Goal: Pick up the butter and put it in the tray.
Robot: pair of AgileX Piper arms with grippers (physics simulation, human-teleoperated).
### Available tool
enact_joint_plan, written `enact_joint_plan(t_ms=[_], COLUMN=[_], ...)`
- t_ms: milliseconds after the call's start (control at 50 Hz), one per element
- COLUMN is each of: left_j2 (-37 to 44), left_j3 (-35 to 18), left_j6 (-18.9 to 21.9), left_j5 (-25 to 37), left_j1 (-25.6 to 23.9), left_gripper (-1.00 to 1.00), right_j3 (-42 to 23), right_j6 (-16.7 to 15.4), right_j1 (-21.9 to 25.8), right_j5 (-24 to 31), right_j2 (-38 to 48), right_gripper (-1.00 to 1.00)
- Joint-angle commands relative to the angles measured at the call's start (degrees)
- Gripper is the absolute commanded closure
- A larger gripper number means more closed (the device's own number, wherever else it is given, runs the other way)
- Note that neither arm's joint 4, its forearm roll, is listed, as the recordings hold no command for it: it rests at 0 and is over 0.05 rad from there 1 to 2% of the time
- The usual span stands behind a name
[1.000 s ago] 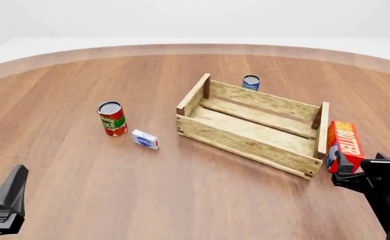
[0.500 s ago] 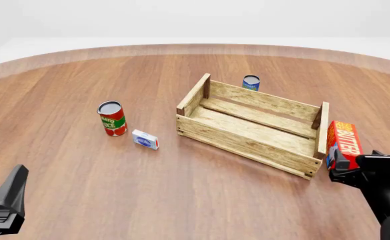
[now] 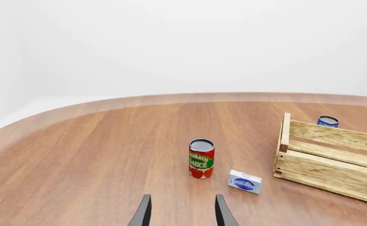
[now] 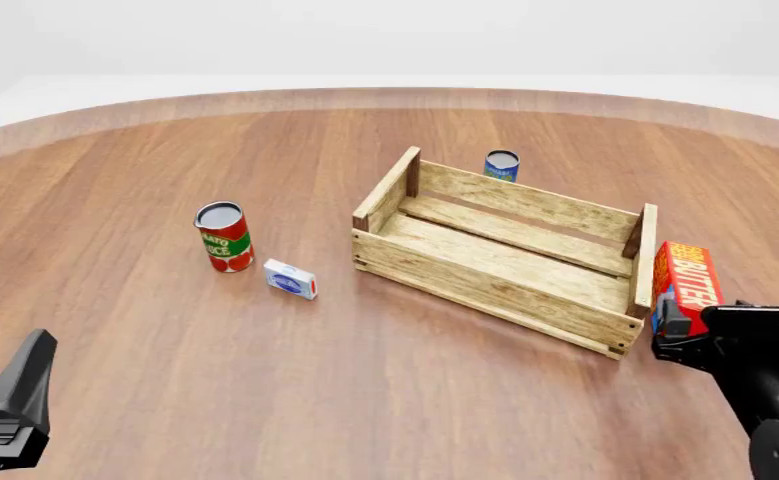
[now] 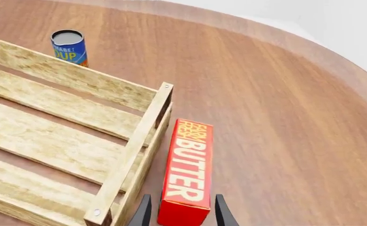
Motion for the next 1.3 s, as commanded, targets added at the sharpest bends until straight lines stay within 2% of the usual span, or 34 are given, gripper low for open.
enact_joint_plan(t_ms=[20, 1300], left_j2=[0.0, 0.0], left_j3=[0.0, 0.0], left_j6=[0.0, 0.0], left_j5=[0.0, 0.0], left_j1=[0.0, 0.0], left_gripper=[-1.0, -1.0], right_j3=[-1.0, -3.1], right_j6=[-0.1, -0.3], right_j1=[-0.1, -1.0], right_j5=[0.0, 0.0], right_j2=[1.9, 6.1], right_gripper=[-1.0, -1.0])
